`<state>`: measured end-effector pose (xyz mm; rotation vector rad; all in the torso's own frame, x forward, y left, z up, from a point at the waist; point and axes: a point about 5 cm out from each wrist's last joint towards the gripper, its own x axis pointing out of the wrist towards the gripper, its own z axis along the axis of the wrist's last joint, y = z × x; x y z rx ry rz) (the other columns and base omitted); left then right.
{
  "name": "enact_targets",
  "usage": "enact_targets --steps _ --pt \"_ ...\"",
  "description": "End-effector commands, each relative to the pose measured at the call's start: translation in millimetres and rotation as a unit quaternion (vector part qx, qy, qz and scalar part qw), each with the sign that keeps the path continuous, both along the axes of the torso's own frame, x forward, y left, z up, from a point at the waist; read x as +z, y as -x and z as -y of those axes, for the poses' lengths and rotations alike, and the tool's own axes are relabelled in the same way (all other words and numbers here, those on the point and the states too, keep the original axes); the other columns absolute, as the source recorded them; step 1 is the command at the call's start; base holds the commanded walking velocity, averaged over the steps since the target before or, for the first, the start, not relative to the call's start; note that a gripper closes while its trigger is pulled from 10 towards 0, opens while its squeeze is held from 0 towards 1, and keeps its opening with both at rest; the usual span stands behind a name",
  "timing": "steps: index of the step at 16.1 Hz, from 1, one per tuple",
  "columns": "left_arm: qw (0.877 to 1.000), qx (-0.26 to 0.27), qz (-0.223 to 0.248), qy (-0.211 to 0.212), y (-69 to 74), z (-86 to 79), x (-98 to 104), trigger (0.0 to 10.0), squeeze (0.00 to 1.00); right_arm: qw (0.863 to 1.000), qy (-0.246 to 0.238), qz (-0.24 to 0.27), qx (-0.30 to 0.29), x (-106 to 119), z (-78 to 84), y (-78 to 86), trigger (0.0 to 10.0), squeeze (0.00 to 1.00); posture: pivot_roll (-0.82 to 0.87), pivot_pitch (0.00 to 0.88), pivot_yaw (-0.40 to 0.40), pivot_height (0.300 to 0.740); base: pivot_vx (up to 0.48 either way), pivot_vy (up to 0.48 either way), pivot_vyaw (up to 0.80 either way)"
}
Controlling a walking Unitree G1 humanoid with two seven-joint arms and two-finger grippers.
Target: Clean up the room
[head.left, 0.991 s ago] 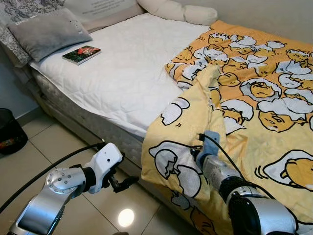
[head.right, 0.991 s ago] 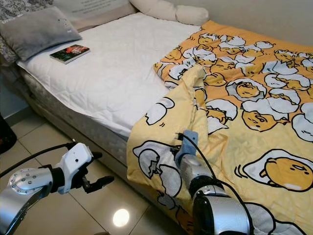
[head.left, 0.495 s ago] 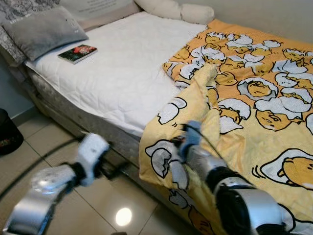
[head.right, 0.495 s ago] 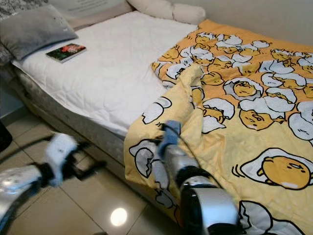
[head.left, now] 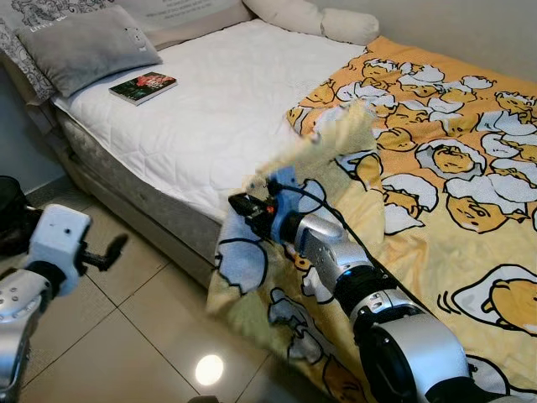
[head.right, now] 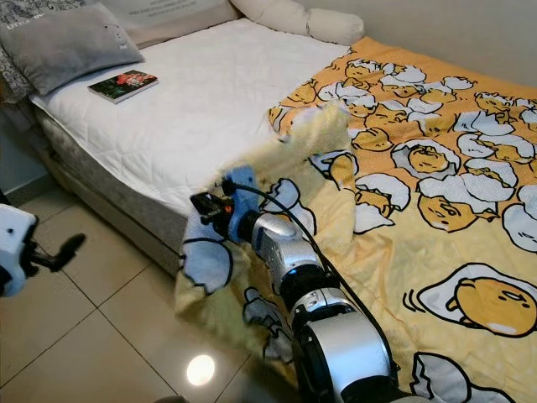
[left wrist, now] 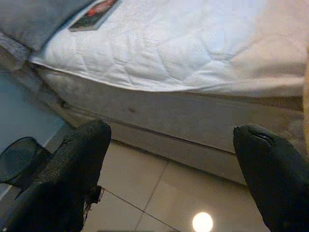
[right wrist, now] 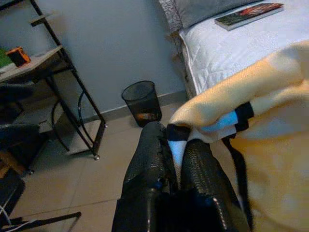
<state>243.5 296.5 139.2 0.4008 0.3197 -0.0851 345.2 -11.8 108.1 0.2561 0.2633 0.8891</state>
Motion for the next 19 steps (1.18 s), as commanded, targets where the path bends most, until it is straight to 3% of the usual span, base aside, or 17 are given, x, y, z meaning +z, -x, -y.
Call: enact_targets --steps 1,2,3,6,9,11,13,15,17,18,19 --pt "1.0 -0.002 0.01 -0.007 -3.0 0.9 4.6 10.0 0.79 0.996 -0.04 0.002 0.077 19.8 -84.8 31.0 10.0 0.0 0.2 0.0 -0.021 0.74 0.0 0.0 0.0" --pt "1.0 -0.016 0.008 -0.002 -5.0 6.6 2.7 10.0 0.78 0.998 -0.016 -0.014 0.063 8.8 -74.6 28.4 10.0 0.92 0.2 0.0 -0.016 0.74 0.0 0.0 0.0" --pt "1.0 -0.029 0.005 0.004 -6.8 12.0 0.4 10.0 0.78 0.998 -0.004 -0.024 0.06 2.3 -65.8 26.6 10.0 1.0 0.19 0.0 -0.011 0.74 0.0 0.0 0.0" --pt "0.998 -0.065 -0.005 0.018 -11.3 26.8 -5.5 10.0 0.78 0.997 0.027 -0.014 0.071 -6.8 -51.5 25.4 10.0 1.0 0.17 0.0 0.005 0.74 0.0 0.0 0.0" --pt "0.996 -0.083 -0.008 0.026 -18.5 34.8 -9.0 10.0 0.78 0.996 0.02 -0.017 0.085 -10.3 -45.2 25.9 10.0 1.0 0.15 0.0 0.015 0.74 0.0 0.0 0.0" --pt "0.995 -0.095 -0.008 0.031 -23.5 41.2 -11.2 10.0 0.78 0.992 0.061 -0.008 0.113 -19.1 -39.7 29.7 10.0 1.0 0.13 0.0 0.019 0.74 0.0 0.0 0.0" --pt "0.994 -0.102 -0.004 0.037 -29.0 47.7 -13.4 10.0 0.78 0.992 0.091 -0.021 0.079 -26.4 -29.8 25.8 10.0 1.0 0.12 0.0 0.018 0.74 0.0 0.0 0.0" --pt "0.993 -0.113 -0.002 0.044 -32.5 56.0 -16.4 10.0 0.78 0.994 0.077 -0.021 0.071 -25.7 -22.2 22.6 10.0 1.0 0.11 0.0 0.022 0.74 0.0 0.0 0.0" --pt "0.992 -0.118 0.004 0.053 -35.9 61.4 -18.5 10.0 0.78 0.994 0.017 0.009 0.109 -15.8 -21.4 23.8 10.0 1.0 0.1 0.0 0.021 0.74 0.0 0.0 0.0" --pt "0.992 -0.117 0.006 0.055 -36.4 61.4 -18.4 10.0 0.78 0.994 0.026 0.011 0.106 -17.9 -19.1 23.7 10.0 1.0 0.1 0.0 0.018 0.74 0.0 0.0 0.0" --pt "0.992 -0.116 0.008 0.054 -37.0 60.4 -18.6 10.0 0.78 0.991 0.092 0.009 0.093 -29.2 -12.3 23.8 10.0 1.0 0.11 0.0 0.013 0.74 0.0 0.0 0.0"
